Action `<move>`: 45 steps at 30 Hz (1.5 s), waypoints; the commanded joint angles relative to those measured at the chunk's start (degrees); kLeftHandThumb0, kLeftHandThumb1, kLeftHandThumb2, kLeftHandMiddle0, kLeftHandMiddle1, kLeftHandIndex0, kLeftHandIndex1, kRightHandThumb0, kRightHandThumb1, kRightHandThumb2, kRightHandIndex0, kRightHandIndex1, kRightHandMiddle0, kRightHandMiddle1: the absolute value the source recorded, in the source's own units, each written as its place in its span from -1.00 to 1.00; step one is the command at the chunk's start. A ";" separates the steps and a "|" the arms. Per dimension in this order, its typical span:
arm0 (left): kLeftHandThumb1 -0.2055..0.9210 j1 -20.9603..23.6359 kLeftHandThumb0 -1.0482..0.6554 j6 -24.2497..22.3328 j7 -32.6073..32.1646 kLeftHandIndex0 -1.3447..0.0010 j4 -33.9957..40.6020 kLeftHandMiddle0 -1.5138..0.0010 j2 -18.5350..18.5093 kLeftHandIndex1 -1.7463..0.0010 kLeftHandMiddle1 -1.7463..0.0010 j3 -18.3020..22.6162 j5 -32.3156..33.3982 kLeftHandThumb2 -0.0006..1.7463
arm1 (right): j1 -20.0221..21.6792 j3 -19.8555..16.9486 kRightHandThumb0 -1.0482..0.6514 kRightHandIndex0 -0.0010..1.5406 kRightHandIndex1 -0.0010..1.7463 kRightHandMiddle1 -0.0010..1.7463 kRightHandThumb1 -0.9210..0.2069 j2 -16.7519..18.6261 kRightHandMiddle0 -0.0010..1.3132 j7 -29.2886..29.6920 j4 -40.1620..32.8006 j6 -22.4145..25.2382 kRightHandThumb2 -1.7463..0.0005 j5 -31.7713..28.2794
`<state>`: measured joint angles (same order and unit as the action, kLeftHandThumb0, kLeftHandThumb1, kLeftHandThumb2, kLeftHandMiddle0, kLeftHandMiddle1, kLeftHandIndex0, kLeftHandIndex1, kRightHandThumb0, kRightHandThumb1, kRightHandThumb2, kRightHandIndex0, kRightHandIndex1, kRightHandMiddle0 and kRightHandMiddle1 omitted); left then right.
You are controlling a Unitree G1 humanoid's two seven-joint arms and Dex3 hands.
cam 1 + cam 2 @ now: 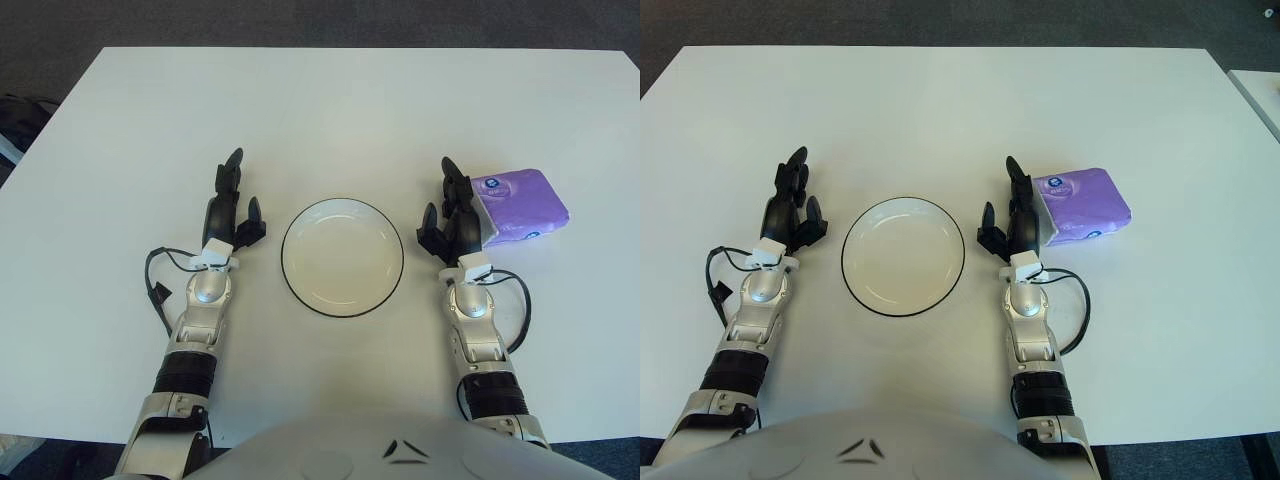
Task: Put the tissue paper into the plate.
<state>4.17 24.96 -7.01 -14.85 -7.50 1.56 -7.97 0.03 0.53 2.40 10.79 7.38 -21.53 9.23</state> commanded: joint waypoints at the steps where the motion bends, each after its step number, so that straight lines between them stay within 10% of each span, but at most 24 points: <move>1: 1.00 -5.13 -0.71 -1.83 0.07 1.00 -4.92 0.72 1.34 0.51 0.99 -1.05 -0.61 0.05 | -3.52 0.06 -0.58 -0.87 -1.00 -0.62 -1.00 -0.11 -1.00 -0.19 1.90 1.65 -0.01 -0.11; 24: 1.00 -4.54 -0.69 -1.77 -0.19 1.00 -5.64 0.73 1.58 0.53 1.00 -1.04 -0.68 0.04 | -3.97 0.09 -0.58 -0.87 -1.00 -0.63 -1.00 -0.41 -1.00 -0.78 -0.24 0.69 0.00 -0.68; 36: 1.00 -3.08 -0.68 -1.50 -0.34 1.00 -7.26 0.72 2.17 0.49 1.00 -1.08 -0.42 0.04 | 0.85 -5.08 -0.62 -0.85 -0.99 -0.59 -1.00 -6.20 -1.00 -3.61 -26.17 12.08 0.04 1.53; 45: 1.00 -2.02 -0.67 -1.09 -0.95 1.00 -8.43 0.70 3.17 0.49 0.99 -1.37 -0.43 0.04 | 7.25 -9.14 -0.70 -0.84 -0.98 -0.54 -1.00 -12.20 -1.00 -3.28 -26.83 12.16 0.16 5.34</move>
<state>6.28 25.27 -7.26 -16.80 -7.10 1.61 -8.03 6.22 -7.40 -8.16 7.68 -20.58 -9.19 14.13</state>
